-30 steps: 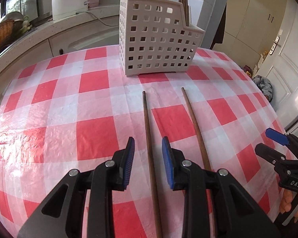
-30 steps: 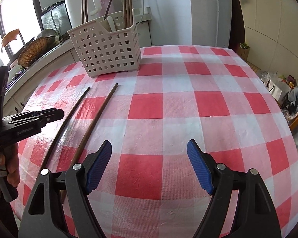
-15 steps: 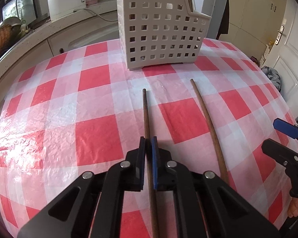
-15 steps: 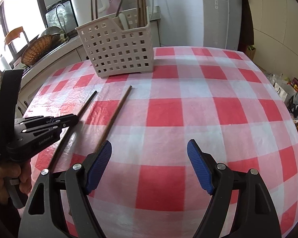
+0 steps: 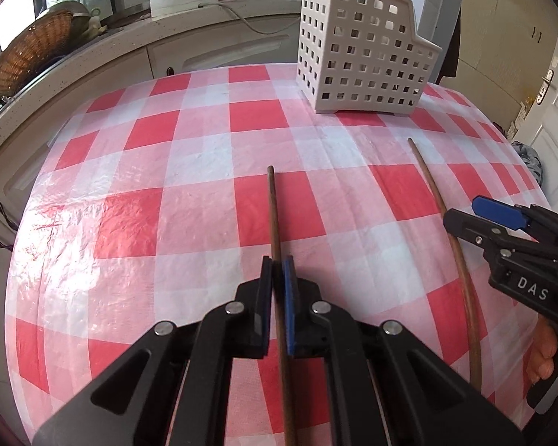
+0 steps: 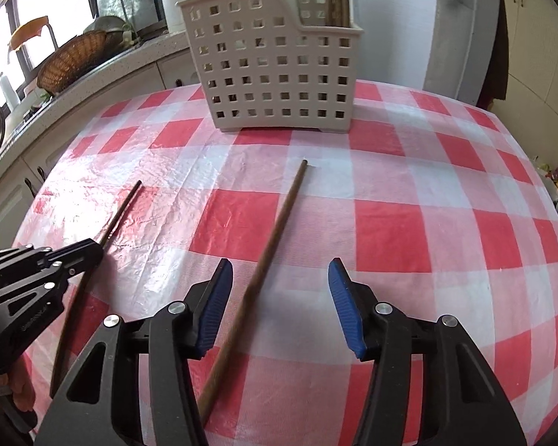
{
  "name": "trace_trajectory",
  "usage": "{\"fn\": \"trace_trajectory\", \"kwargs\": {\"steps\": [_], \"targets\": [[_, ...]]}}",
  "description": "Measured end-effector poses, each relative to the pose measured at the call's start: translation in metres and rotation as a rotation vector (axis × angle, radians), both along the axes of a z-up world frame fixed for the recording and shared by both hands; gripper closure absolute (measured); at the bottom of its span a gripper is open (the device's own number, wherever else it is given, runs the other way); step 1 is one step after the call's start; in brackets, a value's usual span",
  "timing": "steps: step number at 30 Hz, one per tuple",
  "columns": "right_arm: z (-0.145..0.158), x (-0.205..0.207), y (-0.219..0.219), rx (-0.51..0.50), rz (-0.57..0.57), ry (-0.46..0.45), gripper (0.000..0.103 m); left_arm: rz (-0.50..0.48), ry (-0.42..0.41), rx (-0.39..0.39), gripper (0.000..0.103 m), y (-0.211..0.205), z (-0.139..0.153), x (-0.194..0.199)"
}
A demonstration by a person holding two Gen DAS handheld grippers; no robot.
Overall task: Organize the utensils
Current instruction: 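Grasp a chopstick with the left tool while the right tool grasps the other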
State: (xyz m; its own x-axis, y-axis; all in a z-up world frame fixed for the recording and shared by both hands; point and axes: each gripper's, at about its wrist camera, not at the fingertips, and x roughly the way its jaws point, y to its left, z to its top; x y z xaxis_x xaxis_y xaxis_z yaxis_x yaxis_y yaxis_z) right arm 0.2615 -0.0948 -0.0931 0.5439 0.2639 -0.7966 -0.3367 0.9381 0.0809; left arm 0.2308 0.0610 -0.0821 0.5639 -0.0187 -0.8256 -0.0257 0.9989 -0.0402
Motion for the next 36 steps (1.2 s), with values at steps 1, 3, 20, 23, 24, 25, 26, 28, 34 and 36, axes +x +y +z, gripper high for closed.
{"fn": "trace_trajectory", "kwargs": {"steps": [1, 3, 20, 23, 24, 25, 26, 28, 34, 36], "targets": [[-0.001, 0.001, 0.002, -0.007, 0.002, 0.0, 0.055, 0.003, -0.003, -0.001, 0.097, 0.001, 0.0, -0.001], [-0.003, 0.005, 0.006, -0.022, 0.005, 0.009, 0.058, 0.007, -0.006, -0.001, 0.097, 0.004, 0.001, -0.003], [-0.005, 0.009, 0.01, -0.038, 0.081, -0.022, 0.086, -0.019, 0.017, 0.019, 0.088, -0.003, -0.002, 0.008], [-0.005, 0.011, 0.005, -0.025, 0.094, -0.016, 0.091, -0.031, 0.015, 0.042, 0.086, -0.006, -0.002, 0.013], [-0.005, 0.012, 0.003, -0.02, 0.097, -0.014, 0.092, -0.033, 0.014, 0.046, 0.086, -0.006, -0.002, 0.014], [-0.005, 0.012, 0.003, -0.018, 0.098, -0.014, 0.093, -0.034, 0.014, 0.048, 0.086, -0.007, -0.002, 0.016], [-0.005, 0.012, 0.003, -0.019, 0.1, -0.016, 0.094, -0.036, 0.014, 0.05, 0.086, -0.007, -0.002, 0.017], [-0.006, 0.012, 0.003, -0.019, 0.097, -0.022, 0.094, -0.04, 0.011, 0.058, 0.088, -0.008, -0.003, 0.019], [-0.004, 0.011, -0.002, -0.003, 0.071, -0.034, 0.095, -0.038, 0.03, 0.047, 0.097, -0.004, -0.001, 0.021], [-0.003, 0.008, -0.005, 0.009, 0.068, -0.041, 0.095, -0.035, 0.026, 0.054, 0.097, -0.006, 0.002, 0.019]]}}
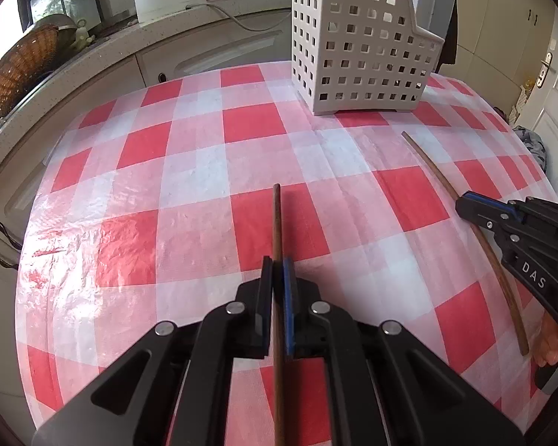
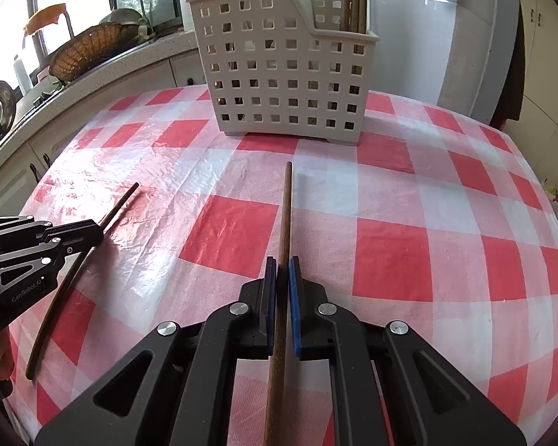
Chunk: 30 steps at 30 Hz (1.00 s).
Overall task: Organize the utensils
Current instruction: 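Grasp a chopstick with the left tool while the right tool grasps the other, then lift both chopsticks upright and carry them toward the caddy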
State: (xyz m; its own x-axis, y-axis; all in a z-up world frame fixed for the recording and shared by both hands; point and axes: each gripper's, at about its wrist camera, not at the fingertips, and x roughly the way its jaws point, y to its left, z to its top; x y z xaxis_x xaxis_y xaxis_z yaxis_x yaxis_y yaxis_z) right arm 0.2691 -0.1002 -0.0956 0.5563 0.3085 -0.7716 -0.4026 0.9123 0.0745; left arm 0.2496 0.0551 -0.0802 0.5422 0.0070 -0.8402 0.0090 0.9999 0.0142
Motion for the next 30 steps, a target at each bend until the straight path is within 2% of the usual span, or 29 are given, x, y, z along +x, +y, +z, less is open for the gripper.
{"fn": "trace_trajectory", "kwargs": {"steps": [13, 20, 30], "targets": [[0.01, -0.027, -0.028, 0.073, -0.014, -0.037, 0.095, 0.027, -0.012, 0.037, 0.097, -0.014, 0.021, -0.025], [0.027, -0.041, -0.031, 0.096, 0.013, -0.072, 0.095, 0.071, -0.044, 0.012, 0.097, -0.009, 0.042, -0.035], [0.058, -0.06, -0.04, 0.099, 0.006, -0.118, 0.095, 0.088, -0.142, -0.078, 0.097, 0.005, 0.073, -0.063]]}}
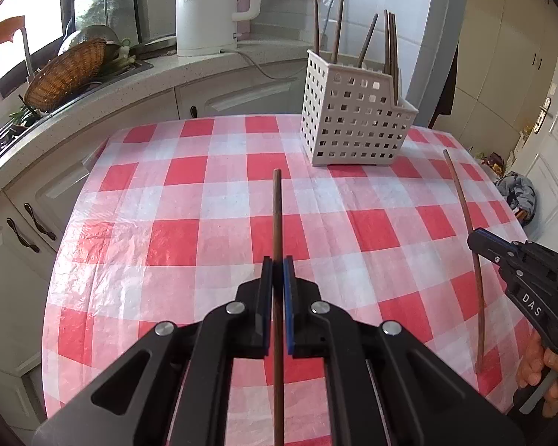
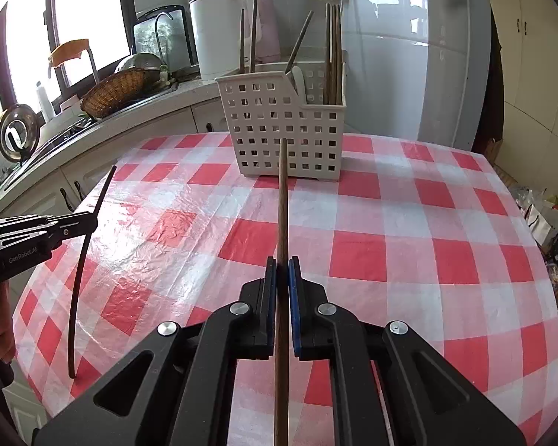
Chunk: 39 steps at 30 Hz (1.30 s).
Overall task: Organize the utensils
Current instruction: 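Lift both chopsticks upright and carry them toward the caddy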
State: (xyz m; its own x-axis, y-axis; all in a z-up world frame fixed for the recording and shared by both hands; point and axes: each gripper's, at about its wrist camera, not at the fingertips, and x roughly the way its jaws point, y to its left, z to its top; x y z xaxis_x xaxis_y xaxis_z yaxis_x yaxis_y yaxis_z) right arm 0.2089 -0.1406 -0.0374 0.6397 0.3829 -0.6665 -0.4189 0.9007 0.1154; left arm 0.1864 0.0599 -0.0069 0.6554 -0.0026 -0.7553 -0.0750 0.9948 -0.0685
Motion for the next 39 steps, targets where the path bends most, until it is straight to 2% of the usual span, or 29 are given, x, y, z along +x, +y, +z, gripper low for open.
{"fn": "trace_trajectory", "kwargs": {"steps": [8, 16, 24, 39], "targets": [[0.019, -0.011, 0.004, -0.002, 0.005, -0.012, 0.095, -0.013, -0.073, -0.066, 0.097, 0.013, 0.014, -0.02], [0.039, -0.013, 0.0, 0.02, -0.005, -0.024, 0.095, -0.04, -0.143, -0.097, 0.097, 0.017, 0.034, -0.024], [0.049, -0.014, -0.003, 0.039, -0.004, -0.029, 0.095, -0.079, -0.189, -0.099, 0.097, 0.007, 0.054, -0.021], [0.072, 0.006, -0.021, 0.054, -0.02, -0.065, 0.095, -0.122, -0.204, -0.07, 0.098, -0.011, 0.08, 0.001]]}}
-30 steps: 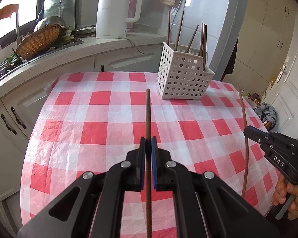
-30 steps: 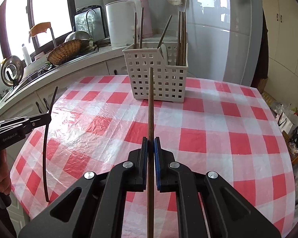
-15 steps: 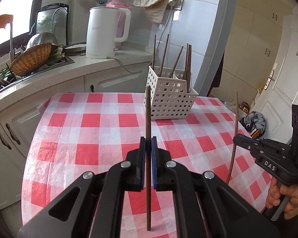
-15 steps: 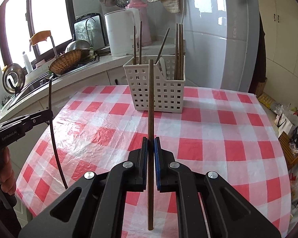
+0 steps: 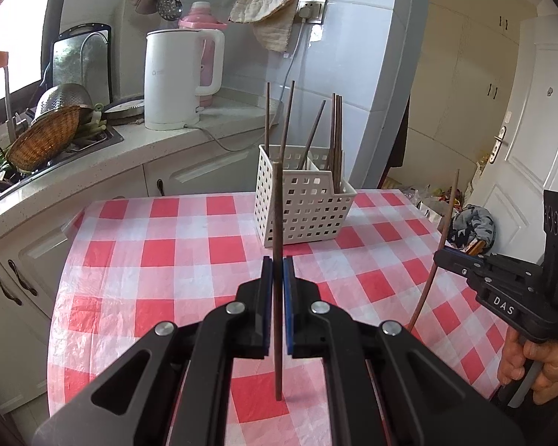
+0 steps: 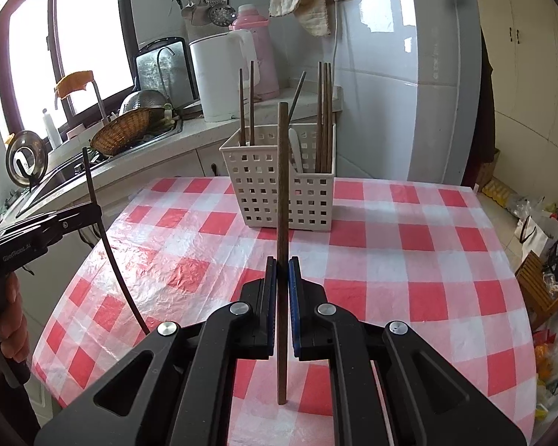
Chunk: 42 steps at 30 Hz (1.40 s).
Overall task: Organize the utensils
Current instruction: 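Lift both chopsticks upright and carry them toward the caddy, then lower both chopsticks into the caddy and open both tools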
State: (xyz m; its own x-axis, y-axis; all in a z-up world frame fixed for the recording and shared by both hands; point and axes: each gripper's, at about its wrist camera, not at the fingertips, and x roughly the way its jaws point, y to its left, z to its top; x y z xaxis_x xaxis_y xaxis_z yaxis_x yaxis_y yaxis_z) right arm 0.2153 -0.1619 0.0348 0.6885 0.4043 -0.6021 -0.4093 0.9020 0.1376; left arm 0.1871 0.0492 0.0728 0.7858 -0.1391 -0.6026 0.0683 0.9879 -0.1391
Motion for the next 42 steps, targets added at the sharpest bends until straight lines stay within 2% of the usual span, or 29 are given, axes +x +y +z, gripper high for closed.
{"fn": "trace_trajectory", "kwargs": {"steps": [19, 34, 42], "targets": [[0.057, 0.056, -0.008, -0.006, 0.016, -0.058, 0.095, -0.048, -0.065, 0.023, 0.097, -0.01, 0.058, 0.051], [0.123, 0.129, 0.009, -0.028, 0.019, -0.116, 0.095, -0.066, -0.131, 0.041, 0.097, -0.017, 0.128, 0.121], [0.136, 0.164, 0.023, -0.01, 0.025, -0.127, 0.095, -0.065, -0.172, 0.046, 0.098, -0.025, 0.152, 0.153]]}}
